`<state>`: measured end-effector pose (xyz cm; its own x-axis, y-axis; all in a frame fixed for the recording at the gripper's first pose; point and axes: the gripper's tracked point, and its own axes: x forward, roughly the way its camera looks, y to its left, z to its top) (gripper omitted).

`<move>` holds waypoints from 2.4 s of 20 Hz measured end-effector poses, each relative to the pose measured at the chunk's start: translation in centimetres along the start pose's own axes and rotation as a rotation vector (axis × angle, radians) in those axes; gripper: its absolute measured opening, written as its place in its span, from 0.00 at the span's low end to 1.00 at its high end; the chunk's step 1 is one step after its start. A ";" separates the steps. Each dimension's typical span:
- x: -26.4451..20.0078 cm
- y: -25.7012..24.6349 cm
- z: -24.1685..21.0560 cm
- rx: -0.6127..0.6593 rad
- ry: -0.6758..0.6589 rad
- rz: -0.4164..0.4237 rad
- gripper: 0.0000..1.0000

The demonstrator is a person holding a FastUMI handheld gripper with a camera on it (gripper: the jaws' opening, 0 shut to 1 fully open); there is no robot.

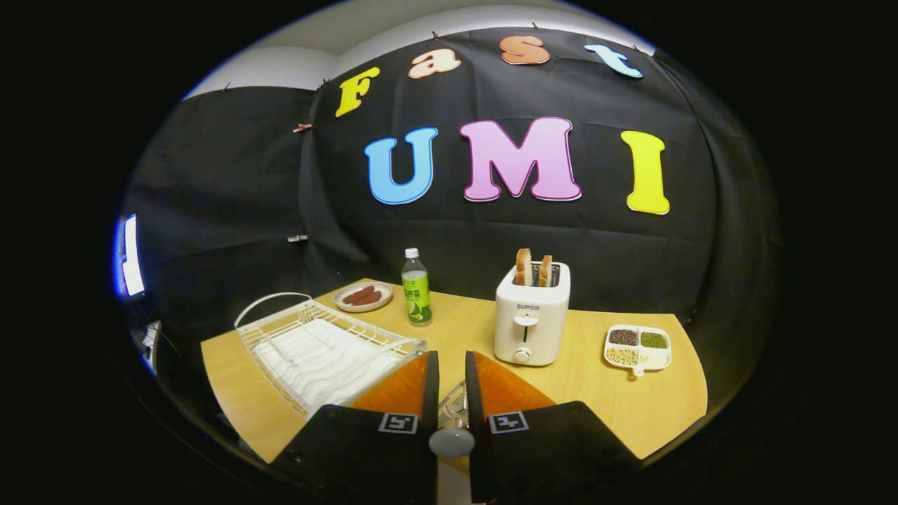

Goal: Take the plate from the dish rack, then take the spoon from the basket and place it into the plate.

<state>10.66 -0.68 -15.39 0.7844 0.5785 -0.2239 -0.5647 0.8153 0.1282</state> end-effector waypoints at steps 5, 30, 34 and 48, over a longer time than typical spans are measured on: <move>-4.4 3.8 -1.9 0.054 0.078 0.117 0.22; -5.2 4.6 -12.1 0.030 0.299 0.188 0.78; -5.9 4.0 -7.2 0.066 0.239 0.171 0.92; -11.4 -2.5 16.1 -0.022 -0.226 -0.345 0.98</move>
<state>7.27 -8.92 2.41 0.9638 0.2647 -0.0318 -0.2624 0.9630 0.0620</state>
